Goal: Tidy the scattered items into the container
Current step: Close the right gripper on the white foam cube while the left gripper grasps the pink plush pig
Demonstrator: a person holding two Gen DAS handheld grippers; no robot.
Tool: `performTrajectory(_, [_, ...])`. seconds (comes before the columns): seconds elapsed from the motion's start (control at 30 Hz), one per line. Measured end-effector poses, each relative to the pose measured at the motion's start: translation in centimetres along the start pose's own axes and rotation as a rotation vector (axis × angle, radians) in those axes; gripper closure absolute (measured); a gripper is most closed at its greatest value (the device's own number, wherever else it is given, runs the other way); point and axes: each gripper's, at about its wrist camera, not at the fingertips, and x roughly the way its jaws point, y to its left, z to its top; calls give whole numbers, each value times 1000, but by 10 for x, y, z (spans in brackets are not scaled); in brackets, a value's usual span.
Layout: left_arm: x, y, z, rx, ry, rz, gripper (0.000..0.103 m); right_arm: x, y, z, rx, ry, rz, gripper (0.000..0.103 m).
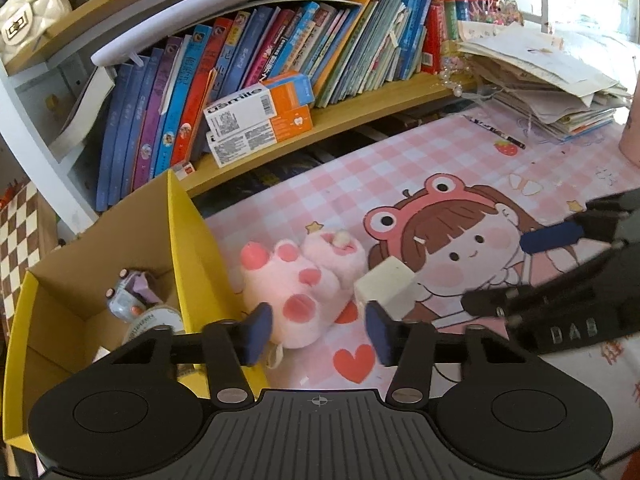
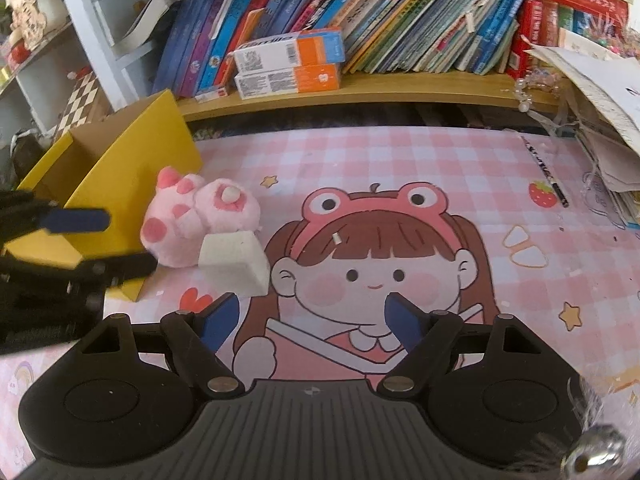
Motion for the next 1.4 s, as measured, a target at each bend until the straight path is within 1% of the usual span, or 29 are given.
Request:
performTrajectory(0.13, [10, -1, 4, 30, 12, 26, 66, 7, 6, -2, -22, 16, 20, 25])
performTrajectory(0.2, [16, -2, 5, 45, 24, 34, 71, 9, 10, -2, -39, 18, 28, 25])
performTrajectory(0.37, [27, -5, 3, 73, 48, 41, 74, 17, 17, 0, -73, 24, 44, 25])
performTrajectory(0.6, [33, -5, 2, 94, 44, 81, 75, 33, 28, 3, -130, 30, 63, 25])
performTrajectory(0.8, [34, -5, 3, 98, 36, 93, 75, 47, 36, 6, -178, 23, 75, 25])
performTrajectory(0.93, [33, -4, 3, 97, 36, 87, 73, 53, 40, 9, -195, 18, 84, 26])
performTrajectory(1.03, [33, -3, 3, 100, 42, 83, 72, 59, 44, 9, -205, 17, 86, 30])
performTrajectory(1.23, [34, -3, 3, 118, 50, 84, 72, 69, 44, 10, -201, 31, 94, 43])
performTrajectory(1.27, [36, -3, 3, 123, 51, 84, 72, 69, 43, 10, -201, 31, 93, 48])
performTrajectory(1.37, [40, -5, 4, 134, 61, 80, 72, 71, 42, 11, -205, 30, 97, 53])
performTrajectory(1.4, [42, -5, 5, 132, 66, 77, 72, 71, 42, 10, -207, 30, 102, 57])
